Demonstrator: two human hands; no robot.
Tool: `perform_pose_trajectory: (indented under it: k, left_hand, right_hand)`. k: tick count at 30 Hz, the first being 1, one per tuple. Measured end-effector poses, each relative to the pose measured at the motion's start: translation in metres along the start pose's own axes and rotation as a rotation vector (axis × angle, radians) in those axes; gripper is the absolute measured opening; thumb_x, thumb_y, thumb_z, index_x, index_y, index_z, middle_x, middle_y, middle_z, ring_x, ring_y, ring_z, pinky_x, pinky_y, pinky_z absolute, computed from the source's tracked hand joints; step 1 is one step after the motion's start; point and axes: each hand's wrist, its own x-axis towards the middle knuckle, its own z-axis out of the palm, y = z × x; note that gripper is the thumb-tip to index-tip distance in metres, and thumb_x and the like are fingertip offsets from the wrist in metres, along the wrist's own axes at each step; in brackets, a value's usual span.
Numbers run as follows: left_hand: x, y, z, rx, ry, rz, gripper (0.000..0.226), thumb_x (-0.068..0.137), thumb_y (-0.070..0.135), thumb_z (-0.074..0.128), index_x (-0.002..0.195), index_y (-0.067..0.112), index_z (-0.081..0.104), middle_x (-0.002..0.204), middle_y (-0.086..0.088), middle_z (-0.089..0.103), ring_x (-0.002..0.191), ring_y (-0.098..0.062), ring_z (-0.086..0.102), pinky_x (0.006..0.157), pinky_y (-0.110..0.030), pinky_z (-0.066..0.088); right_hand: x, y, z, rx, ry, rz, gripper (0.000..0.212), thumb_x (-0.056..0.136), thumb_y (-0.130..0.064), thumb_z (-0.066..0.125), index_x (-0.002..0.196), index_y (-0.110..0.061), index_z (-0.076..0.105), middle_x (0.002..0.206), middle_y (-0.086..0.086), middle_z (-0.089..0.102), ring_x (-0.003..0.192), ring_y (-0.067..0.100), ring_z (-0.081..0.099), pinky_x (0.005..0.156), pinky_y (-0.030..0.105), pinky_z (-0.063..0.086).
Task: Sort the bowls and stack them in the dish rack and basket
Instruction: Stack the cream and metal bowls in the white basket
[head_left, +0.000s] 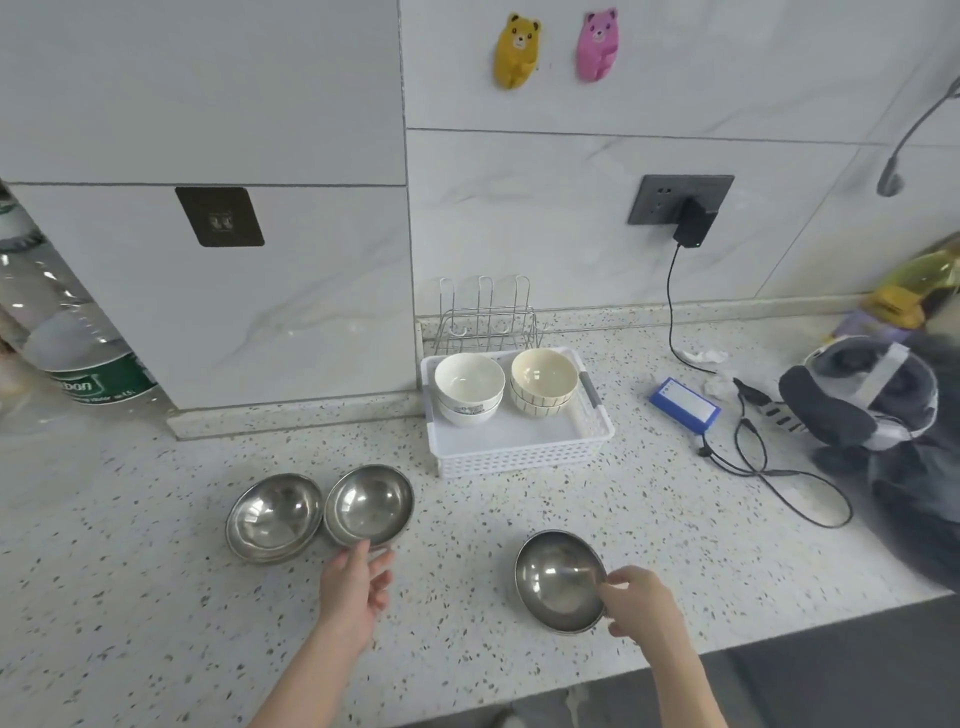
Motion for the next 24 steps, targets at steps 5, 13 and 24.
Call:
perform_pose_trajectory:
  k: [5,13,24]
  left_hand:
    - [0.0,0.006,0.006,0.037,0.043,0.015,0.01,0.101,0.009,0.048,0.096,0.006,0.057,0.105,-0.019,0.07,0.052,-0.011,0.039,0.029,-0.014,0.026]
    - [-0.022,0.007,0.022,0.035,-0.026,0.181,0.014,0.096,0.01,0.052,0.108,0.01,0.061,0.089,-0.017,0.076,0.042,-0.007,0.033,0.031,-0.016,0.026]
    - [-0.041,0.018,0.055,0.158,-0.126,0.3,0.029,0.095,0.023,0.06,0.12,0.009,0.059,0.085,-0.013,0.078,0.04,-0.007,0.033,0.033,-0.017,0.027]
  right_hand:
    - [0.002,0.0,-0.002,-0.05,0.002,-0.033,0.03,0.091,-0.028,0.057,0.117,-0.016,0.062,0.083,0.002,0.072,0.058,0.013,0.06,0.051,0.022,0.041]
    - [0.011,-0.012,-0.019,0.047,-0.001,-0.075,0.012,0.083,-0.022,0.062,0.092,-0.016,0.068,0.065,0.001,0.073,0.038,0.008,0.04,0.045,0.021,0.034]
    - [0.03,-0.046,-0.047,0.337,0.111,-0.139,0.032,0.082,-0.019,0.064,0.114,-0.018,0.06,0.068,-0.003,0.073,0.058,0.013,0.058,0.053,0.027,0.045]
